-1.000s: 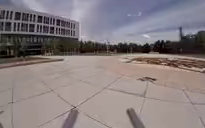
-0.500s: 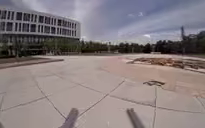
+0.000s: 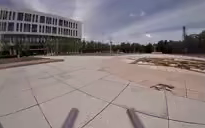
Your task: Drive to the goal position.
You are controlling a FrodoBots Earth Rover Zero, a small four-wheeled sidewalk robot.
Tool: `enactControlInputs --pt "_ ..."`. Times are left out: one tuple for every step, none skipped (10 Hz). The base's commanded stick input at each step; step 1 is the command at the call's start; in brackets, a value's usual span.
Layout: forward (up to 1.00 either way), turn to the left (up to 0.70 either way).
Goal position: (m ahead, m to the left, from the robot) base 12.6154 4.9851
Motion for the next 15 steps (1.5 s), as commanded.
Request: enactControlInputs --pt "0.5 0.0" --pt "0.5 0.0" --pt "0.5 0.0" --pt "0.5 0.0" --pt "0.5 0.0" --pt "0.5 0.0" --pt "0.5 0.0" --pt "0.5 0.0" --pt "0.5 0.0" --pt "0.5 0.0" --pt "0.5 0.0" --pt "0.5 0.0" --pt "0.5 0.0" --pt "0.5 0.0" --pt "0.5 0.0"
